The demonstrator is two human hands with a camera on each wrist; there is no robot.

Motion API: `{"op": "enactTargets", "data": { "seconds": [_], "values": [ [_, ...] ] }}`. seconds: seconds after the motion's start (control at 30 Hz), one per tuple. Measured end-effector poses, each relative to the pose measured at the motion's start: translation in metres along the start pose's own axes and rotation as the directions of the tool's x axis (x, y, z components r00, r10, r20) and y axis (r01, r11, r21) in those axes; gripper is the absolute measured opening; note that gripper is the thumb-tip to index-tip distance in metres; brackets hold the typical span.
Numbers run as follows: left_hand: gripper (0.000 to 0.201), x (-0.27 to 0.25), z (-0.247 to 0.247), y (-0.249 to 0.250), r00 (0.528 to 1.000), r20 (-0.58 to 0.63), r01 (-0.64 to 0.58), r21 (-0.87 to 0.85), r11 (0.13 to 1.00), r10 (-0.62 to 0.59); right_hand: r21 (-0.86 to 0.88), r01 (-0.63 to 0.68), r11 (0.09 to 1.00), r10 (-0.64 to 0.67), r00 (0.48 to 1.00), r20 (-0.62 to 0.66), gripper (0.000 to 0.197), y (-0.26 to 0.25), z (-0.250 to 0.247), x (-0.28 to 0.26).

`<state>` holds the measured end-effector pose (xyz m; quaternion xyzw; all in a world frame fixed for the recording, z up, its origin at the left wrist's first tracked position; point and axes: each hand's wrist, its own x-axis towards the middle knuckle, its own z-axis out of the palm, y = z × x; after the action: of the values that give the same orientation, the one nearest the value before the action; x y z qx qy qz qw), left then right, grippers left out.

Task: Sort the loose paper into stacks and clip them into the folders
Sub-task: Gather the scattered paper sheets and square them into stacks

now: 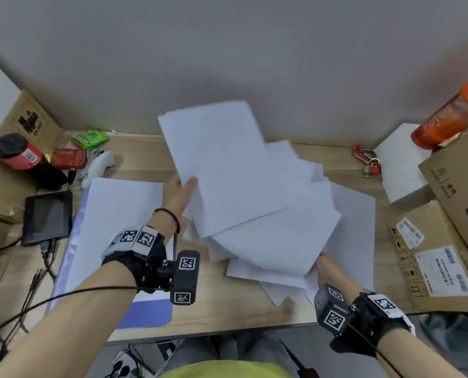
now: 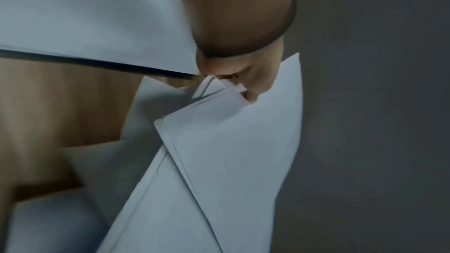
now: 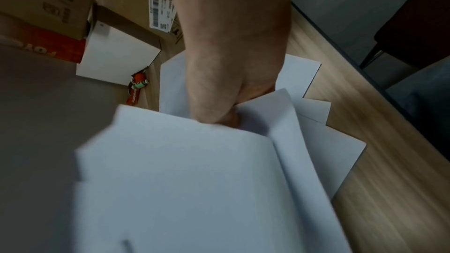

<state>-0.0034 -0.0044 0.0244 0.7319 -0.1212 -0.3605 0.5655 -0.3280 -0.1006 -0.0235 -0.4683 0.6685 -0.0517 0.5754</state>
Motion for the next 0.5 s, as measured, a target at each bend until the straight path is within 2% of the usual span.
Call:
{"op": "enactTargets", "data": {
  "seconds": [0.07, 0.13, 0.23, 0.37, 0.43, 0.5],
  "values": [
    [0.035, 0.002, -0.007, -0.037, 0.997, -0.004, 0.08, 0.123, 0.989, -0.081, 0.04, 0.027, 0.999, -0.027, 1.0, -0.008, 0.035, -0.002, -0.004, -0.008],
    [0.037, -0.002, -0.011, -0.062, 0.986, 0.039, 0.153, 0.171, 0.973, -0.162, 0.049, 0.027, 0.998, -0.028, 1.0, 0.012, 0.034, 0.0, -0.009, -0.006],
    [0.043, -0.005, -0.016, -0.08, 0.973, 0.05, 0.21, 0.196, 0.958, -0.223, -0.111, 0.003, 0.994, -0.006, 1.0, -0.02, 0.037, 0.004, -0.021, 0.005],
    [0.041, -0.004, -0.021, -0.075, 0.971, 0.034, 0.227, 0.179, 0.957, -0.236, -0.314, -0.078, 0.946, 0.027, 0.986, -0.165, 0.038, 0.002, -0.043, 0.014],
    [0.039, -0.004, -0.023, -0.074, 0.972, 0.023, 0.228, 0.175, 0.958, -0.235, -0.423, -0.105, 0.9, 0.023, 0.98, -0.196, 0.035, 0.0, -0.049, 0.015],
    [0.038, -0.004, -0.024, -0.078, 0.971, -0.003, 0.238, 0.132, 0.962, -0.24, -0.455, -0.102, 0.884, 0.019, 0.983, -0.183, 0.035, -0.002, -0.05, 0.016]
  ]
}}
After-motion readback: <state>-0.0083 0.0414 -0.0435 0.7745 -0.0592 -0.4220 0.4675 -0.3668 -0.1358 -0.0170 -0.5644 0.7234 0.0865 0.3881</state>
